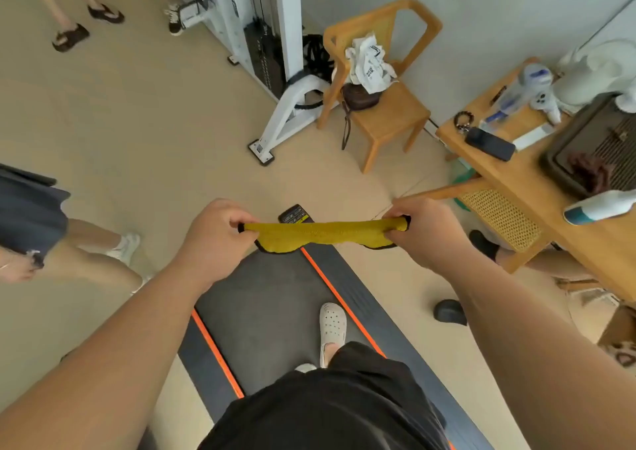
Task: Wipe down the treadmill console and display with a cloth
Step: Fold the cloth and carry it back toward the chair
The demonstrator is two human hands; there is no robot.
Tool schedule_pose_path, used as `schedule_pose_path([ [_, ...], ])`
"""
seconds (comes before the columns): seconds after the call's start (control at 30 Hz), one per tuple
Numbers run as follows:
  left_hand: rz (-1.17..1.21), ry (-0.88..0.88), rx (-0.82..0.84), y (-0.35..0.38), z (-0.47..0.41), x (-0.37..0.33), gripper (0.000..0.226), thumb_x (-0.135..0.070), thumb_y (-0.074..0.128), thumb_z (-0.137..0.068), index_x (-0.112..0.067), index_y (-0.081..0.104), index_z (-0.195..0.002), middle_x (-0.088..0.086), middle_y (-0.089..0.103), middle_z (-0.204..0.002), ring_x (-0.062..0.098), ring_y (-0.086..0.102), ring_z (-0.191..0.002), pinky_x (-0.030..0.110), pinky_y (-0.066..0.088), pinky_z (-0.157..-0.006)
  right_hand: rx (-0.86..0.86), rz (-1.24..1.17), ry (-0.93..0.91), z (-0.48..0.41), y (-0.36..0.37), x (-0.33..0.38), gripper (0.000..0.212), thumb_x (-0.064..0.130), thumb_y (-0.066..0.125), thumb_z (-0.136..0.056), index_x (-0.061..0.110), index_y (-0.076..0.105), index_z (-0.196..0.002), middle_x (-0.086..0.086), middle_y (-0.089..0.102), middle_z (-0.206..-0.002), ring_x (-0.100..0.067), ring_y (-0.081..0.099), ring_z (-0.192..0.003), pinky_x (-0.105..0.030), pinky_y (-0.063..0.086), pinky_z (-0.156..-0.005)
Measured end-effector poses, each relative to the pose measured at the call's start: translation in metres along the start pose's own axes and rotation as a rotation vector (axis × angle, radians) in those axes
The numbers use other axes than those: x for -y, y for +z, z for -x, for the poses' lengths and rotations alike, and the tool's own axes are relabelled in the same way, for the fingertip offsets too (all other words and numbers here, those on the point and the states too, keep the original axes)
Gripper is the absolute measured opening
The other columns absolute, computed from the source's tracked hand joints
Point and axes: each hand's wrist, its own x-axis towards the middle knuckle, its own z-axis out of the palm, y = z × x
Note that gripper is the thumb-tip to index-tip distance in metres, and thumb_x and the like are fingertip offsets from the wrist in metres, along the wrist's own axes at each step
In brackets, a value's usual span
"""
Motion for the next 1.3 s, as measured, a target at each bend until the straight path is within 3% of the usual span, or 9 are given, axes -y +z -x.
schedule_pose_path([
  [0.1,0.180,-0.116,-0.015,-0.014,-0.029,-0.005,0.028,-0.005,0.069,-0.088,-0.032,0.073,-0.084,-0.011,0.067,-0.119,0.007,0.058,-0.114,0.027,0.039,-0.103,0.029,-0.053,-0.014,-0.043,-0.010,0.008,0.006,0.023,0.073,-0.089,0.029,0.072,-0.092,0.002,0.056,-0.104,-0.018,0.056,-0.094,-0.030,0.040,-0.075],
  [0.27,0.416,-0.172,-0.111,-0.034,-0.080,-0.013,0.026,-0.001,0.061,-0.093,-0.024,0.072,-0.086,-0.007,0.071,-0.086,-0.002,0.063,-0.078,0.024,0.045,-0.083,0.036,-0.310,0.007,-0.113,-0.029,0.032,0.008,0.024,0.073,-0.092,0.017,0.073,-0.094,0.001,0.065,-0.092,-0.014,0.057,-0.081,-0.029,0.042,-0.067],
  [0.37,0.477,-0.199,-0.142,-0.043,-0.115,-0.010,0.026,-0.001,0.059,-0.094,-0.024,0.072,-0.089,-0.002,0.073,-0.090,0.011,0.066,-0.088,0.036,0.051,-0.093,0.032,-0.407,0.021,-0.148,-0.035,0.053,0.007,0.022,0.072,-0.092,0.015,0.071,-0.090,-0.004,0.064,-0.082,-0.012,0.050,-0.068,-0.028,0.037,-0.060],
  [0.47,0.532,-0.220,-0.141,-0.058,-0.159,-0.004,0.024,-0.003,0.059,-0.097,-0.022,0.072,-0.092,0.004,0.074,-0.095,0.025,0.070,-0.097,0.042,0.056,-0.095,0.009,-0.493,0.044,-0.188,-0.036,0.075,0.008,0.026,0.073,-0.093,0.019,0.071,-0.090,-0.006,0.066,-0.083,-0.013,0.051,-0.069,-0.029,0.041,-0.064],
  [0.63,0.567,-0.203,-0.067,-0.090,-0.250,0.003,0.021,-0.005,0.055,-0.100,-0.019,0.070,-0.095,0.004,0.073,-0.093,0.019,0.069,-0.088,0.035,0.060,-0.078,-0.074,-0.578,0.119,-0.251,-0.033,0.111,0.006,0.028,0.071,-0.095,0.023,0.070,-0.091,-0.002,0.066,-0.085,-0.014,0.058,-0.077,-0.033,0.047,-0.070],
  [0.73,0.534,-0.198,0.027,-0.111,-0.302,0.003,0.020,-0.007,0.056,-0.100,-0.020,0.070,-0.095,0.003,0.073,-0.093,0.021,0.070,-0.087,0.035,0.061,-0.071,-0.137,-0.627,0.215,-0.280,-0.036,0.131,0.004,0.029,0.072,-0.094,0.028,0.070,-0.091,-0.006,0.070,-0.090,-0.020,0.064,-0.083,-0.047,0.056,-0.077],
  [0.87,0.506,-0.163,0.145,-0.130,-0.368,-0.008,0.020,-0.009,0.056,-0.101,-0.021,0.071,-0.096,0.006,0.075,-0.097,0.026,0.071,-0.094,0.044,0.060,-0.086,-0.222,-0.712,0.306,-0.317,-0.047,0.150,0.004,0.030,0.073,-0.093,0.026,0.072,-0.093,-0.012,0.073,-0.099,-0.032,0.070,-0.096,-0.059,0.058,-0.087],
  [1.03,0.574,-0.161,0.226,-0.131,-0.438,-0.042,0.022,-0.011,0.051,-0.104,-0.021,0.070,-0.100,0.004,0.075,-0.100,0.020,0.071,-0.091,0.035,0.060,-0.077,-0.261,-0.796,0.374,-0.367,-0.063,0.153,0.009,0.028,0.072,-0.095,0.019,0.070,-0.097,-0.017,0.071,-0.103,-0.034,0.070,-0.097,-0.058,0.061,-0.083],
  [1.3,0.520,-0.173,0.268,-0.097,-0.531,-0.108,0.021,-0.015,0.055,-0.102,-0.023,0.073,-0.097,0.002,0.077,-0.092,0.022,0.072,-0.087,0.041,0.060,-0.078,-0.251,-0.932,0.454,-0.455,-0.097,0.126,0.011,0.029,0.072,-0.096,0.019,0.069,-0.097,-0.017,0.070,-0.106,-0.033,0.071,-0.098,-0.054,0.063,-0.079],
])
